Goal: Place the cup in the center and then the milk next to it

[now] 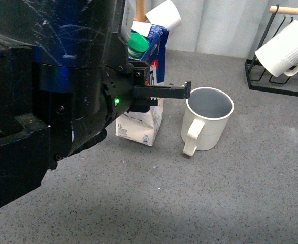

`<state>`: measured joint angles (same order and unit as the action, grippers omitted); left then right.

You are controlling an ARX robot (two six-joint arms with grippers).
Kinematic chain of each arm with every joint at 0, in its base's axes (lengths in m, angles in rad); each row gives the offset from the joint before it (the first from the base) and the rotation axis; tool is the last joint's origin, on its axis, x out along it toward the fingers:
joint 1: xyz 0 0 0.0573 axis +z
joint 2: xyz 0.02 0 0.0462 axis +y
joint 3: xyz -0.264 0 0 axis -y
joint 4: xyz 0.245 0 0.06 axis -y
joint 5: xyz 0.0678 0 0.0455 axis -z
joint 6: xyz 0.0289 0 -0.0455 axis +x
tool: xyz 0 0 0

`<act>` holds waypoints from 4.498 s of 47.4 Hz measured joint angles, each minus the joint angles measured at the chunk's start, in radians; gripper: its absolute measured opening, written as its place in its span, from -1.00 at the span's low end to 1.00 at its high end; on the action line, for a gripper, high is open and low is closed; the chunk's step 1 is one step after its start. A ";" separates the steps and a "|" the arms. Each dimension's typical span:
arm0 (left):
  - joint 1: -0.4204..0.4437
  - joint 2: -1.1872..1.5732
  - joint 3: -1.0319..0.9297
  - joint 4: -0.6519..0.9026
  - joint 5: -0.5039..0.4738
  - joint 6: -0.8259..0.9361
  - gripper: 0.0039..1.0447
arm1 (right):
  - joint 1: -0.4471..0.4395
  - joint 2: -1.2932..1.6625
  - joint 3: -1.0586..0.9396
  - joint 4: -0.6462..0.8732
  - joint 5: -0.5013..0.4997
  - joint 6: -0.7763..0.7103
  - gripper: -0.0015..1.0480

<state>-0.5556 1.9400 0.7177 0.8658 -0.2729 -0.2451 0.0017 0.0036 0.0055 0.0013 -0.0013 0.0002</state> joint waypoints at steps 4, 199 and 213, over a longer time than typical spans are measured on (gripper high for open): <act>-0.014 0.006 0.013 -0.001 -0.013 -0.019 -0.93 | 0.000 0.000 0.000 0.000 0.000 0.000 0.82; 0.553 -1.784 -0.698 -0.706 0.272 0.238 -0.93 | 0.000 0.000 0.000 0.000 0.000 0.000 0.82; 0.553 -1.934 -0.698 -0.864 0.273 0.238 -0.87 | 0.000 0.000 0.000 0.000 0.000 0.000 0.82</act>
<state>-0.0025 0.0055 0.0193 0.0021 0.0002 -0.0071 0.0017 0.0036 0.0055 0.0013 -0.0013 0.0002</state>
